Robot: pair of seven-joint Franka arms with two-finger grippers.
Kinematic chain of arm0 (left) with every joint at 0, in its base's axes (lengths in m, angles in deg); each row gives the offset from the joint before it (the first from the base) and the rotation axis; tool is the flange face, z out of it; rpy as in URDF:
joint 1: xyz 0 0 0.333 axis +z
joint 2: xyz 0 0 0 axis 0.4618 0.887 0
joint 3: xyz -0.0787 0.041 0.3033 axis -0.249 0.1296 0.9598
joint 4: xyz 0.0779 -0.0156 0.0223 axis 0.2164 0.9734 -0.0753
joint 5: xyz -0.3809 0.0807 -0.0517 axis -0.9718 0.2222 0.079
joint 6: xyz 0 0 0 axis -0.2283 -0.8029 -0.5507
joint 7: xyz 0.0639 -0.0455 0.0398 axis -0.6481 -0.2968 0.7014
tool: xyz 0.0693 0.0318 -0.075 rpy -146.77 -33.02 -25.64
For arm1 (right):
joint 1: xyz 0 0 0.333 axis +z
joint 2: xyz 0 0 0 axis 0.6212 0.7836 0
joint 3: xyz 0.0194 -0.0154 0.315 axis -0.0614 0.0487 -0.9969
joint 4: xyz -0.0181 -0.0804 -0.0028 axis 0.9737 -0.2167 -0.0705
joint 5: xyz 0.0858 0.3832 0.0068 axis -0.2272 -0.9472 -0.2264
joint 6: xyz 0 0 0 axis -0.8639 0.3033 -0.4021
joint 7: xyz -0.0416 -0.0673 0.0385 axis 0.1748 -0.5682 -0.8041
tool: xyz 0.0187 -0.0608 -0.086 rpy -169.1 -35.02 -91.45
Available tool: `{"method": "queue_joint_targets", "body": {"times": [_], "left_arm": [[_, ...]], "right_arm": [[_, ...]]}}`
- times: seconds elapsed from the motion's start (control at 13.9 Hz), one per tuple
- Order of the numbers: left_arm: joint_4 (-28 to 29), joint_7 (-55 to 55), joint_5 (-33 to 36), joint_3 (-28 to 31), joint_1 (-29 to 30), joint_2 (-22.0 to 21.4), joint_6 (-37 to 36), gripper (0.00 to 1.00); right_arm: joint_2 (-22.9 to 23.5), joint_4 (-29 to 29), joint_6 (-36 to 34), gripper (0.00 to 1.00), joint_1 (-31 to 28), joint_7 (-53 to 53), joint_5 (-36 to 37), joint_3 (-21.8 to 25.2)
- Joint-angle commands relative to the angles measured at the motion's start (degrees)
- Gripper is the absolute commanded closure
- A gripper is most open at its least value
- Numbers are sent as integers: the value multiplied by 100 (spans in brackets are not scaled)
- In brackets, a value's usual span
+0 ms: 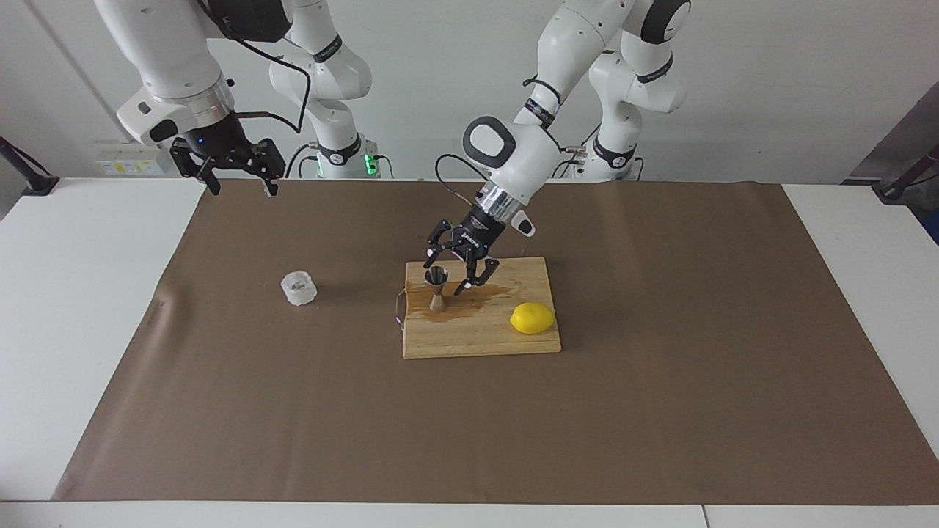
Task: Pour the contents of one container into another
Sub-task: 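Lower the metal cup onto the board beside the stain and open the left gripper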
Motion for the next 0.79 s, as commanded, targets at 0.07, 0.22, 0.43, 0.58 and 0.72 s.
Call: {"method": "queue_joint_targets", "body": {"times": [0.07, 0.22, 0.43, 0.58, 0.72], "left_arm": [[-119, 10, -8, -11, -48, -126, 158, 0], [-75, -7, -8, -19, -57, -425, 175, 0], [-66, -268, 18, -11, 4, -645, 132, 0], [-101, -822, 193, 7, 101, -672, -52, 0], [-93, -912, 500, 33, 451, -716, -595, 0]], "right_arm": [[-419, 730, 325, 0, -211, -1164, 7, 2], [-612, 1160, 632, 0, -334, -2060, 7, 2], [-911, 1854, 1379, 0, -501, -3562, -2, 10], [-1043, 2206, 1749, 0, -519, -4442, -20, 10], [-1087, 2487, 2065, 0, -528, -5338, -99, 10]]}}
